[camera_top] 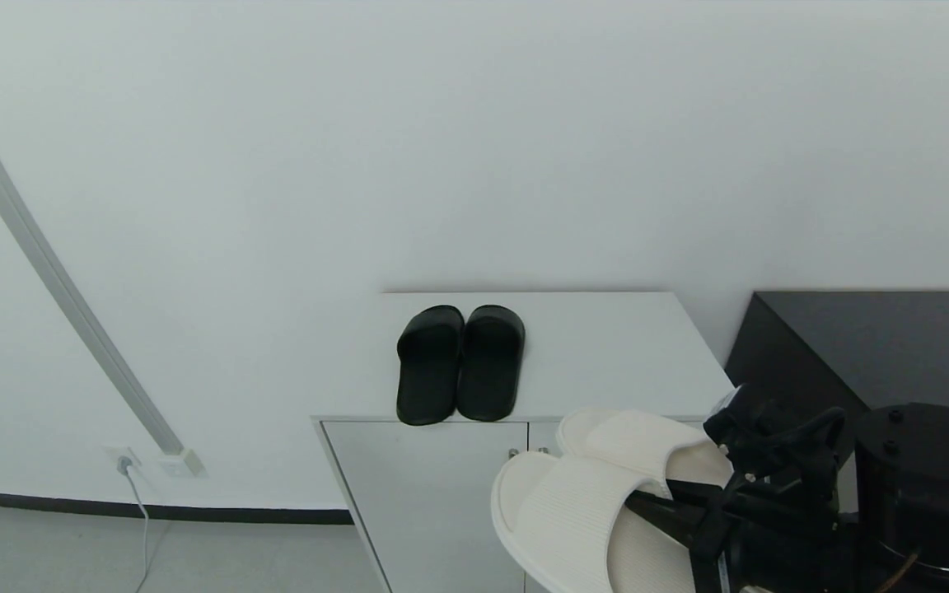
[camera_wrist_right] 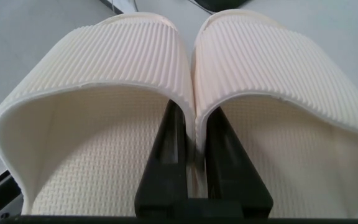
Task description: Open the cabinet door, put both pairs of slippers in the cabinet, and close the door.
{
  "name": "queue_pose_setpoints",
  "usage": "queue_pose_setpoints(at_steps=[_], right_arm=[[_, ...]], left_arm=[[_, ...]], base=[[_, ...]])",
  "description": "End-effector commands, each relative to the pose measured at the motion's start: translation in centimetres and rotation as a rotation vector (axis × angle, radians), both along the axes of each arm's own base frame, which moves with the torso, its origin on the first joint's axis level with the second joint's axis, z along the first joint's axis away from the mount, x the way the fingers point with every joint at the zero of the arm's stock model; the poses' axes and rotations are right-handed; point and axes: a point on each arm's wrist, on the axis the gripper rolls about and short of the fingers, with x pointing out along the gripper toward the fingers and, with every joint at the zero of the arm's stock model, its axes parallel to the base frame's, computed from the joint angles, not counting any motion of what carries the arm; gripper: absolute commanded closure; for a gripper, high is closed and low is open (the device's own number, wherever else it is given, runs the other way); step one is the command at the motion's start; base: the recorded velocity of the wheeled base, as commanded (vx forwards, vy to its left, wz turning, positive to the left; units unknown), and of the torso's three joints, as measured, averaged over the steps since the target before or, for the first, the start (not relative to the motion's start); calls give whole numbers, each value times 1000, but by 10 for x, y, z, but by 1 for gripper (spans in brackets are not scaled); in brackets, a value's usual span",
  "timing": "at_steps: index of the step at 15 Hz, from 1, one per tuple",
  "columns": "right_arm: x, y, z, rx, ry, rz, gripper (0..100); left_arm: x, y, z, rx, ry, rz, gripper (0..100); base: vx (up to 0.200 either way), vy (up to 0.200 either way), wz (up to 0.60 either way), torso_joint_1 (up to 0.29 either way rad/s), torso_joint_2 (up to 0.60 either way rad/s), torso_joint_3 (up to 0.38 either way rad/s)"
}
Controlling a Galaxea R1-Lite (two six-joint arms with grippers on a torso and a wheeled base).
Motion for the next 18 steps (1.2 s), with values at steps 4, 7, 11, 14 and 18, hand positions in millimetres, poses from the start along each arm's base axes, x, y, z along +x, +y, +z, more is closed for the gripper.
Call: queue_pose_setpoints(at_steps=[4,7,11,14,18], right_arm=[[1,1,-2,-5,6,1,100],[0,0,-3,-8,9,4,100],[-1,1,-4,-11,11,9,100],[-1,0,-4,-12,13,9,100],[-3,1,-4,-13,13,14,100]], left_arm=[[0,0,0,0,0,1,100],[0,0,0,0,0,1,100],[0,0,0,1,0,1,100],[0,0,0,3,0,1,100],[0,0,0,3,-2,-1,0]], base=[[0,0,0,0,0,0],[0,0,0,0,0,0],[0,0,0,-124,283,159],[0,0,0,-155,362,199],[0,0,0,-172,395,223]])
